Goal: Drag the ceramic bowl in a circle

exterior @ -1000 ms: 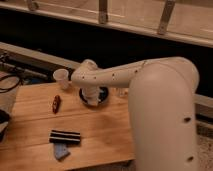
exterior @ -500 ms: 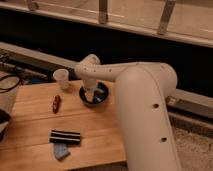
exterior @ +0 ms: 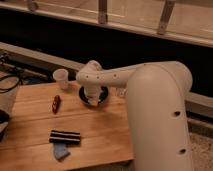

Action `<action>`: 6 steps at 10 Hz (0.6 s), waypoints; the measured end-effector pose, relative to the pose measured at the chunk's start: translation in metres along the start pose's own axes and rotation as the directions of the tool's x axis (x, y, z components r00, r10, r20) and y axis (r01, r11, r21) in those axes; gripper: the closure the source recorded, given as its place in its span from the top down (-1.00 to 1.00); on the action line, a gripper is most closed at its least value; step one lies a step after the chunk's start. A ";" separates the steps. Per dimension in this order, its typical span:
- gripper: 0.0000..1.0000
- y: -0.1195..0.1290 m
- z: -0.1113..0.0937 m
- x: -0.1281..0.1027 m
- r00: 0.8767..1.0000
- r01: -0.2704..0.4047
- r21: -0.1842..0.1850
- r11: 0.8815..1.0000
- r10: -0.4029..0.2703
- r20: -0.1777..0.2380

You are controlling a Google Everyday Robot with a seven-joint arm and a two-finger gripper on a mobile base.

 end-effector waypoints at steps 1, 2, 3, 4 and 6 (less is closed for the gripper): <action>-0.65 0.005 -0.001 -0.005 1.000 -0.002 0.002 1.000 0.002 0.005; -0.59 0.005 -0.002 -0.006 0.999 -0.028 0.004 1.000 0.028 0.016; -0.45 -0.001 -0.003 -0.004 0.998 -0.064 0.009 0.998 0.064 0.023; -0.24 -0.012 -0.004 0.001 0.993 -0.113 0.016 0.993 0.112 0.031; 0.19 -0.047 -0.006 0.012 0.979 -0.203 0.041 0.978 0.201 0.044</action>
